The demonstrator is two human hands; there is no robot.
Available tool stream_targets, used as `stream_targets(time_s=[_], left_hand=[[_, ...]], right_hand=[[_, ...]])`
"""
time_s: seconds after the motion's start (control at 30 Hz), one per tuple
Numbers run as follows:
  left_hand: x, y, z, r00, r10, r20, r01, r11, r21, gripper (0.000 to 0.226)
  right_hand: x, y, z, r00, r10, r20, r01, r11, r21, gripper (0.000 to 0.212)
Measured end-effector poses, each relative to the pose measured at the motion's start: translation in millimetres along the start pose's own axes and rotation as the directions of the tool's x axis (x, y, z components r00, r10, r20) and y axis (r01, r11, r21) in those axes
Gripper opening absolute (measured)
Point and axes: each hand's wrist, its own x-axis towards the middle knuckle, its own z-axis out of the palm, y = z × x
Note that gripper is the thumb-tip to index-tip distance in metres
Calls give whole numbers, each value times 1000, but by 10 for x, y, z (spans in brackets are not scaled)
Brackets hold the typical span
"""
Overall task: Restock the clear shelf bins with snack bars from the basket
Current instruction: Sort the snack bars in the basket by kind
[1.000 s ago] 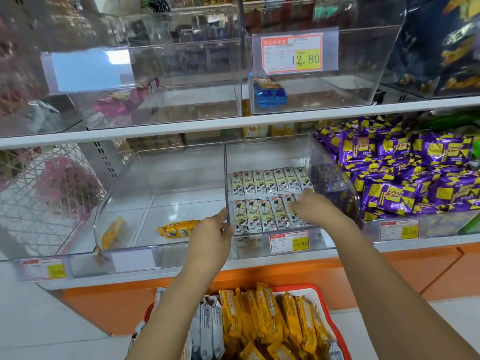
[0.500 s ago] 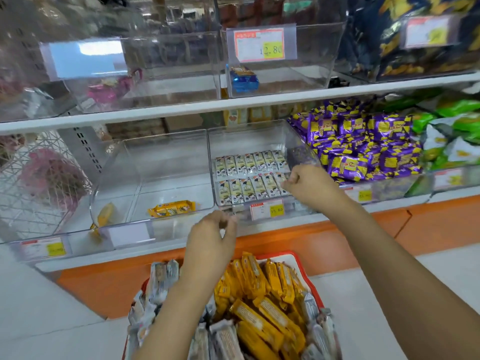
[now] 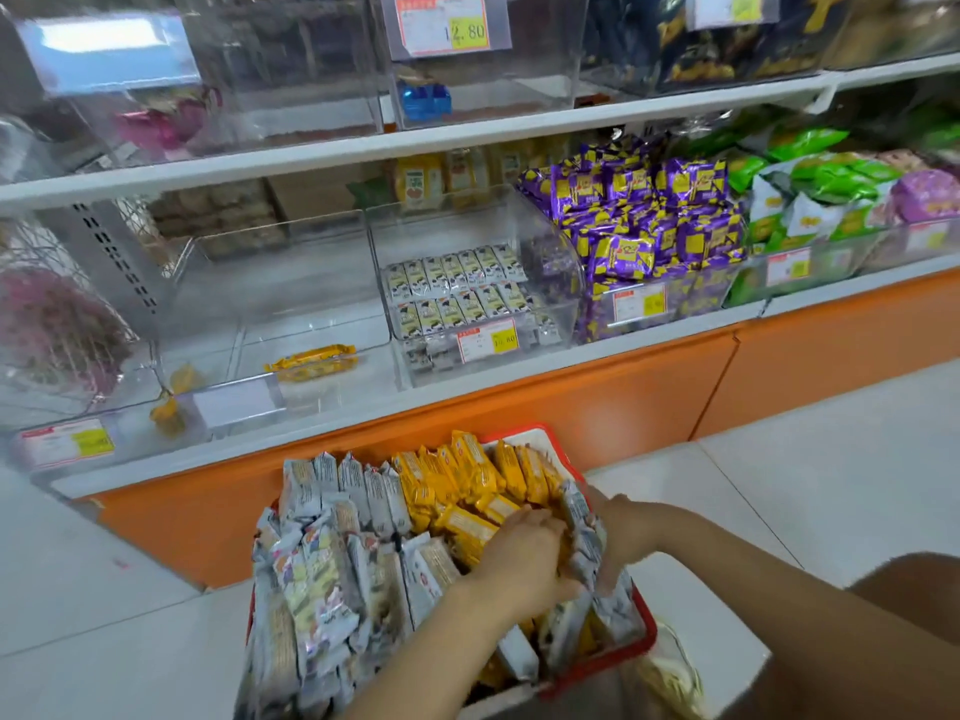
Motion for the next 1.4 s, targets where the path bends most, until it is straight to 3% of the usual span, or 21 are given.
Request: stream_targets(time_s=[0.17,0.4,0.5,0.57,0.7,0.8,0.9,0.97,1.0,1.1,1.13,1.23,1.33,1.4], left_hand=[[106,31,189,999,-34,-9,34,996,88,84],[162,77,275,999,-10,-48,18,986,167,78],[217,55,297,999,-6,-49,15,984,178,76],[262,34,324,999,-19,-43,26,986,165,77],[309,39,364,999,-23,-33,29,982,185,80],[328,54,349,999,-38,-17,39,992,121,82],[319,116,169,988,-60,-140,35,984,-177,63],[269,165,-55,964,-118,-237,-17,865,-502,36],[227,179,-170,960,-135,-245,-60,755,-653,27],[105,199,-453,976,-113,-188,-150,282,-948,22],[78,191,-522,977,-101,-188,-163,213,-963,25],[69,166,-642,973,-84,-217,-197,193,-961,24],[135,119,-699,963,-143,-229,-193,225,-955,18],[170,75,-730,965,-169,-202,-173,173,-970,14]], right_hand=[[24,-41,293,1000,5,-1,-6,998,-62,132],[44,-34,472,969,11,-246,16,994,107,107],[89,34,488,974,32,-226,37,956,292,100],[115,139,410,987,33,-157,49,871,488,97],[-28,360,59,990,-6,-138,117,563,818,91],[-241,434,-216,966,-83,-244,256,401,879,82],[-477,407,-398,929,-212,-304,360,316,878,78],[-620,345,-482,892,-299,-340,422,282,862,79],[-686,307,-517,873,-327,-362,451,257,855,79],[-848,196,-606,818,-369,-441,533,197,823,78],[-894,164,-628,796,-384,-468,562,183,806,77],[-952,76,-668,743,-409,-529,635,184,750,73],[-900,-16,-682,759,-365,-540,631,204,749,78],[-858,-48,-712,772,-320,-549,620,186,763,70]])
